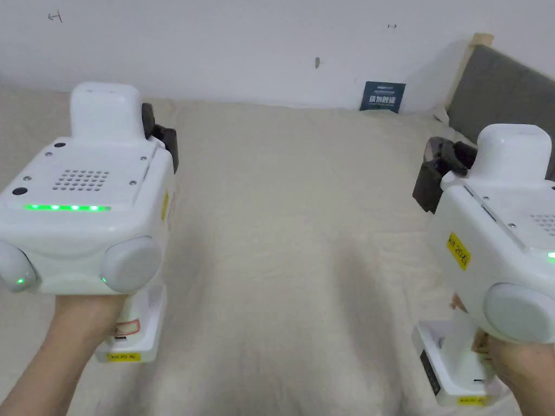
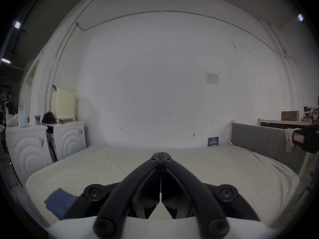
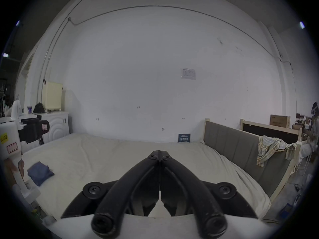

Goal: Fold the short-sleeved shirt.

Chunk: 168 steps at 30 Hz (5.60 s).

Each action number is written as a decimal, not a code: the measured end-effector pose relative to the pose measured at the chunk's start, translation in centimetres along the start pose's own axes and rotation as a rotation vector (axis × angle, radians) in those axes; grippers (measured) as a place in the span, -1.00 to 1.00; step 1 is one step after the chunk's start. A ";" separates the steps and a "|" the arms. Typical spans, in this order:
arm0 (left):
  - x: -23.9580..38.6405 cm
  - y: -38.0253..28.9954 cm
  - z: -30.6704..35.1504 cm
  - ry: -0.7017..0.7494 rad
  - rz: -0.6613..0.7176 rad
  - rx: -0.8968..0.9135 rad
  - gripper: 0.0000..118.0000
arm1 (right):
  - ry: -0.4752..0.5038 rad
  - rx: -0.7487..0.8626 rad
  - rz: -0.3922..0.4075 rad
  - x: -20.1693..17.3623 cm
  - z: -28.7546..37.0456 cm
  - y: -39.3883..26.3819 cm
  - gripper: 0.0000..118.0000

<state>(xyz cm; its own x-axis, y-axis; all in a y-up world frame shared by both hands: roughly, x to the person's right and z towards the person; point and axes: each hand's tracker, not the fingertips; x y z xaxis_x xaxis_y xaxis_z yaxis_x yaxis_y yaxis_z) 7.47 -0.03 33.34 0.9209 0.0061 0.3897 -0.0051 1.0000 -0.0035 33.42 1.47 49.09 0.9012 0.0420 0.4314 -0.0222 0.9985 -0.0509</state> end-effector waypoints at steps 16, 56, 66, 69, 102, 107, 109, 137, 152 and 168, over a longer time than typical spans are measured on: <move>1.3 -8.5 1.8 0.046 -0.089 -0.176 -1.00 | 0.015 -0.179 -0.038 0.0 -0.2 -7.6 -1.00; 1.2 -8.3 1.7 0.065 -0.106 -0.151 1.00 | -0.007 -0.170 -0.033 -0.1 -0.2 -7.6 0.53; 1.2 -8.3 1.8 0.069 -0.111 -0.152 1.00 | 0.001 -0.166 -0.027 -0.4 -0.1 -7.5 0.53; 1.2 -8.4 1.8 0.067 -0.111 -0.153 1.00 | 0.003 -0.167 -0.027 -0.4 -0.1 -7.5 0.53; 1.6 -8.2 2.0 0.067 -0.112 -0.141 1.00 | 0.005 -0.154 -0.016 -0.3 0.4 -7.1 0.53; 1.5 -8.1 2.0 0.067 -0.110 -0.139 1.00 | 0.008 -0.159 -0.021 -0.3 0.4 -6.9 0.53; 1.6 -8.1 2.0 0.066 -0.108 -0.137 1.00 | 0.013 -0.172 -0.028 -0.3 0.4 -6.7 0.53; 2.0 -16.1 -0.3 0.043 0.067 -0.566 1.00 | -0.237 -0.958 -0.387 -0.5 -6.9 -10.0 0.54; -0.8 -22.7 -19.8 0.191 0.031 -0.770 1.00 | -0.216 -0.984 0.040 -3.4 -23.0 -21.4 0.53; -1.0 -26.9 -26.5 0.246 0.097 -0.884 1.00 | -0.159 -0.838 -0.188 -2.0 -29.3 -27.0 0.67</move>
<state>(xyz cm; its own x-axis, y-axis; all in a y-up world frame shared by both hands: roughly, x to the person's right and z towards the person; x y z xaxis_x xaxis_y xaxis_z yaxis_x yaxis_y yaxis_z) 17.06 -26.94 8.62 0.9894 -0.0121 0.1447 0.1199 0.6299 -0.7673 44.88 -26.66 23.17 0.7854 -0.0533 0.6167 0.5027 0.6362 -0.5852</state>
